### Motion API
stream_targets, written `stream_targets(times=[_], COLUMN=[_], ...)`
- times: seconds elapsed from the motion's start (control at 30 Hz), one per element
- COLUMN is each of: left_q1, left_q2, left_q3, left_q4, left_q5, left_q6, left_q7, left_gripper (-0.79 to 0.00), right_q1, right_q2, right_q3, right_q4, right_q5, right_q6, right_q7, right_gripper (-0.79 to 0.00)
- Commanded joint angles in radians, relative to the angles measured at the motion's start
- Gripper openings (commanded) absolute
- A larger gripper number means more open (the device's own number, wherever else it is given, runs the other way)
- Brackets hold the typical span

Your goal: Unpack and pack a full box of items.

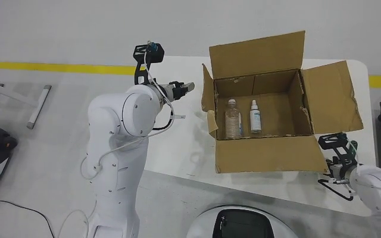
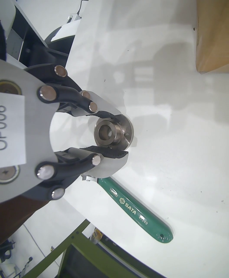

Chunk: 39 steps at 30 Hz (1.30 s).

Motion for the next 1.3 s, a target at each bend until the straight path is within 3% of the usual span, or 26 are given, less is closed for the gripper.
stream_targets(times=[0.0, 0.13, 0.17, 0.2, 0.43, 0.77, 1.07, 1.27], left_q1=[0.0, 0.0, 0.0, 0.0, 0.0, 0.0, 0.0, 0.0], left_q2=[0.0, 0.0, 0.0, 0.0, 0.0, 0.0, 0.0, 0.0], left_q3=[0.0, 0.0, 0.0, 0.0, 0.0, 0.0, 0.0, 0.0], left_q4=[0.0, 0.0, 0.0, 0.0, 0.0, 0.0, 0.0, 0.0], left_q5=[0.0, 0.0, 0.0, 0.0, 0.0, 0.0, 0.0, 0.0], left_q6=[0.0, 0.0, 0.0, 0.0, 0.0, 0.0, 0.0, 0.0], left_q7=[0.0, 0.0, 0.0, 0.0, 0.0, 0.0, 0.0, 0.0], left_gripper=[0.0, 0.0, 0.0, 0.0, 0.0, 0.0, 0.0, 0.0], right_q1=[0.002, 0.007, 0.008, 0.008, -0.018, -0.135, -0.245, -0.253], right_q2=[0.001, 0.002, 0.003, 0.003, 0.006, 0.009, 0.009, 0.014], right_q3=[-0.001, -0.003, -0.004, -0.003, 0.033, 0.133, 0.354, 0.526], right_q4=[0.001, 0.005, 0.005, 0.002, -0.055, -0.194, -0.28, -0.28], right_q5=[0.002, 0.004, 0.003, 0.002, 0.038, 0.125, 0.38, 0.643], right_q6=[-0.002, -0.001, -0.002, -0.003, 0.005, -0.044, -0.114, -0.211], right_q7=[0.001, 0.004, 0.004, 0.004, 0.013, 0.038, 0.056, 0.033], right_gripper=[-0.468, -0.539, -0.619, -0.785, -0.785, -0.785, -0.785, -0.785])
